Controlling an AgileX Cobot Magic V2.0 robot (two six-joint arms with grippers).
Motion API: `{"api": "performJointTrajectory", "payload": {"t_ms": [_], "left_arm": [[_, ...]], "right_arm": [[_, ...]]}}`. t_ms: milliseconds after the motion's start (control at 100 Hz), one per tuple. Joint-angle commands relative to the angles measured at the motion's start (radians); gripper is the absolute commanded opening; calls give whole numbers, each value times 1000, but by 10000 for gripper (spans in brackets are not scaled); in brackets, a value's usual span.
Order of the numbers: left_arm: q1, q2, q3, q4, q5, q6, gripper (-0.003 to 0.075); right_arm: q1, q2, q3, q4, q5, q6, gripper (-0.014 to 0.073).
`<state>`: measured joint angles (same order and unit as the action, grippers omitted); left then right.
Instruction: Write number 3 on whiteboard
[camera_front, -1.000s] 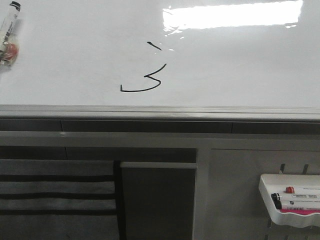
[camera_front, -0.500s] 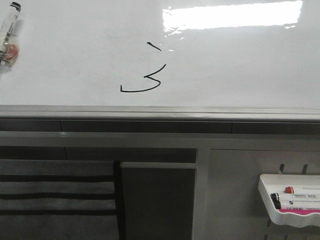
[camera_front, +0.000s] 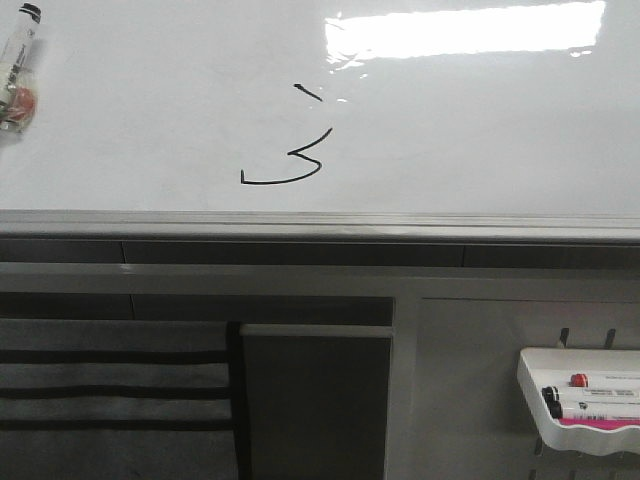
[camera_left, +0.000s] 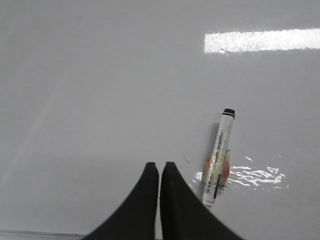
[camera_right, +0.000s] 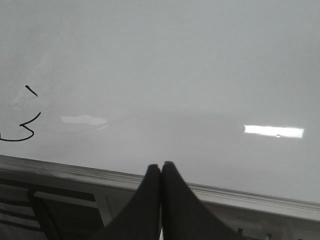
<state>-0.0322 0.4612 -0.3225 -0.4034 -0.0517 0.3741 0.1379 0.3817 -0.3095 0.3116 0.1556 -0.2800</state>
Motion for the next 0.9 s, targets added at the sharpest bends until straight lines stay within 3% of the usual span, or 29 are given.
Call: {"api": "performJointTrajectory", "payload": {"t_ms": [0, 300, 490, 560, 690, 890], "left_arm": [[3, -3, -26, -10, -81, -11, -20], [-8, -328, 172, 11, -106, -2, -20], [-8, -420, 267, -56, -104, -8, -20], [-10, -443, 291, 7, -87, -58, -20], [-19, -485, 337, 272, -95, -313, -20], [-19, -493, 335, 266, -45, -324, -20]], "right_arm": [[-8, 3, -26, 8, -71, -11, -69], [-8, 3, -26, 8, -71, -11, -69], [-8, 3, -26, 8, -71, -11, -69], [-8, 3, -26, 8, -71, -11, -69], [-8, 3, -26, 8, -71, -11, -69], [-8, 3, -26, 8, -69, -11, -69]]}}
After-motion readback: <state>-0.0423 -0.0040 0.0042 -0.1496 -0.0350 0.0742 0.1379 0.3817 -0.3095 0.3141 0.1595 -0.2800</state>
